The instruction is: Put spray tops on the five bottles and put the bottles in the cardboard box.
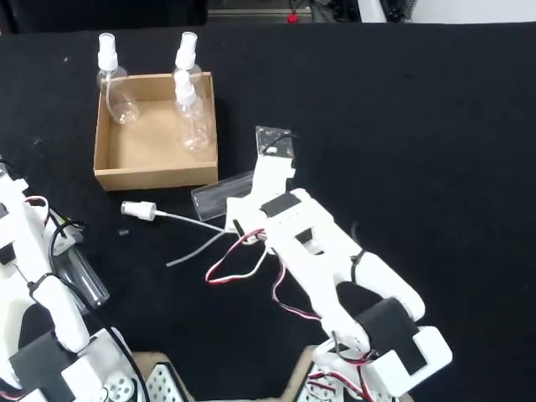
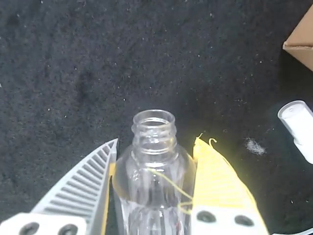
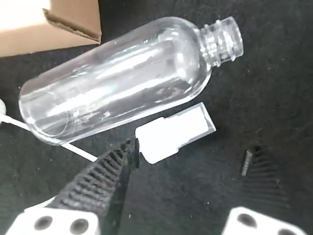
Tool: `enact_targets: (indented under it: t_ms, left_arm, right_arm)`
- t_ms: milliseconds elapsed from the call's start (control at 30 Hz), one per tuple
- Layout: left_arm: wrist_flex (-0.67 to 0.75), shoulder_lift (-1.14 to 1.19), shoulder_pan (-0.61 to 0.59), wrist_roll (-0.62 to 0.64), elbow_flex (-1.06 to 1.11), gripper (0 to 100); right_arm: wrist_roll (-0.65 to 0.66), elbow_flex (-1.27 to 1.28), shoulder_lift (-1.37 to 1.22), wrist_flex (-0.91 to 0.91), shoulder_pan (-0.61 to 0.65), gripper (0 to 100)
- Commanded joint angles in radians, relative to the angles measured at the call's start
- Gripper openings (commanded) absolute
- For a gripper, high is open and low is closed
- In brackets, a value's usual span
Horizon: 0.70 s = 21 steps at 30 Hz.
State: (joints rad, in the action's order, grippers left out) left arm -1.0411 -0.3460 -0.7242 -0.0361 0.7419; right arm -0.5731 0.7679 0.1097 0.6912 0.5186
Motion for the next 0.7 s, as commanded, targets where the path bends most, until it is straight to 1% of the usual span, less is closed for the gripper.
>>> enact_targets:
  t_ms: [0, 300, 567, 667]
  left_arm:
    - [0.012, -0.04, 0.001, 0.009, -0.015, 14]
    - [0.012, -0.04, 0.001, 0.009, -0.015, 14]
    - [0.009, -0.04, 0.001, 0.009, -0.015, 14]
    - [0.009, -0.04, 0.001, 0.009, -0.015, 14]
  right_arm:
    - [-0.057, -0.059, 0.004, -0.043, -0.021, 29.4]
    - [-0.06, -0.059, 0.004, -0.046, 0.014, 28.6]
    - [-0.061, -0.059, 0.002, -0.048, -0.003, 28.6]
    - [-0.061, -0.05, 0.002, -0.084, -0.014, 28.6]
